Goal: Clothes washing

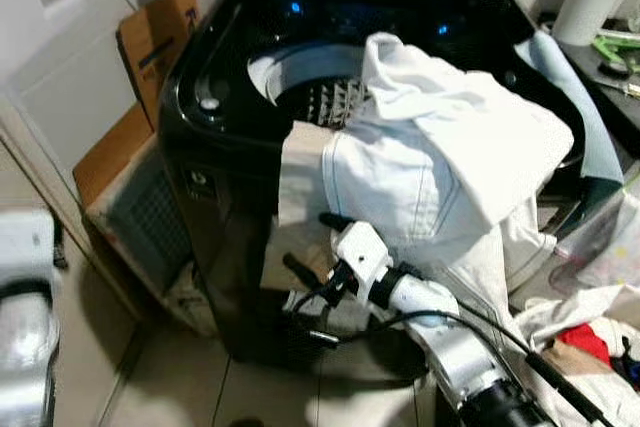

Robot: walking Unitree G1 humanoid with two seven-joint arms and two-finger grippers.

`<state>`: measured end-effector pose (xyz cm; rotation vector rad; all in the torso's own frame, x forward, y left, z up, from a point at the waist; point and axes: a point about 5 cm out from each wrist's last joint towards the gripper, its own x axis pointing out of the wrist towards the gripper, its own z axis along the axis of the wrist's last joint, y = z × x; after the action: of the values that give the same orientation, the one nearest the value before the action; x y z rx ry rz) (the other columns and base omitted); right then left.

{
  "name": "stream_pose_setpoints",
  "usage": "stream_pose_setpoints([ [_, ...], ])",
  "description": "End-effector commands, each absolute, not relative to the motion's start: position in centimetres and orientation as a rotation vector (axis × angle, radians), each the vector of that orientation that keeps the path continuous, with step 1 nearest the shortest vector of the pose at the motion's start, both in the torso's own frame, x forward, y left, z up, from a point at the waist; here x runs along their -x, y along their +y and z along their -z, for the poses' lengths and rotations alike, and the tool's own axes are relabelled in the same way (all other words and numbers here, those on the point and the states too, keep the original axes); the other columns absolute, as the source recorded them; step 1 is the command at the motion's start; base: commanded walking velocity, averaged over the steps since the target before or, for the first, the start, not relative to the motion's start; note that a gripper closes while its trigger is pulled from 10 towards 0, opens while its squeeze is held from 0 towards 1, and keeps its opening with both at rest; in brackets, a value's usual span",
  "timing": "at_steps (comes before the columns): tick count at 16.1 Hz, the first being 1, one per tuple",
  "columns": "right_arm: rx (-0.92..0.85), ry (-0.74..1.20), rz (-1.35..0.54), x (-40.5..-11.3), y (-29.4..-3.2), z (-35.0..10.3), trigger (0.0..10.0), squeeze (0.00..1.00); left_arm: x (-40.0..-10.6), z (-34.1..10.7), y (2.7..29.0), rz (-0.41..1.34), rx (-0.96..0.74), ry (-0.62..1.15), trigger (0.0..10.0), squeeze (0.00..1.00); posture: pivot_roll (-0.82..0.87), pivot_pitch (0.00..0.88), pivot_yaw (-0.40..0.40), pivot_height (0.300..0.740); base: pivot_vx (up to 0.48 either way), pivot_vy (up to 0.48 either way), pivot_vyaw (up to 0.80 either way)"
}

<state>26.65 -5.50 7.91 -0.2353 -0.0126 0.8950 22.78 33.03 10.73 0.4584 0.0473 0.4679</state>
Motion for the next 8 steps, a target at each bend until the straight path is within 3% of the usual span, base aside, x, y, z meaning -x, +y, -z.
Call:
stream_pose_setpoints([
  [1, 0.226, -0.001, -0.836, -27.0, -6.7, -7.8, 10.0, 0.0, -22.6, -11.4, 32.4, -0.401, -0.462, 0.006, 10.0, 0.0, 0.11, 0.0, -0.01, 0.74, 0.0, 0.0, 0.0],
  [4, 0.22, -0.002, -0.832, -27.0, -6.7, -7.8, 10.0, 0.0, -21.7, -11.0, 31.9, -0.313, -0.439, 0.007, 10.0, 0.0, 0.12, 0.0, -0.014, 0.74, 0.0, 0.0, 0.0],
  [8, 0.154, -0.017, -0.801, -27.5, -6.4, -8.4, 10.0, 0.0, -21.6, -11.1, 28.6, -0.115, -0.297, -0.036, 10.0, 0.0, 0.12, 0.0, -0.014, 0.74, 0.0, 0.0, 0.0],
])
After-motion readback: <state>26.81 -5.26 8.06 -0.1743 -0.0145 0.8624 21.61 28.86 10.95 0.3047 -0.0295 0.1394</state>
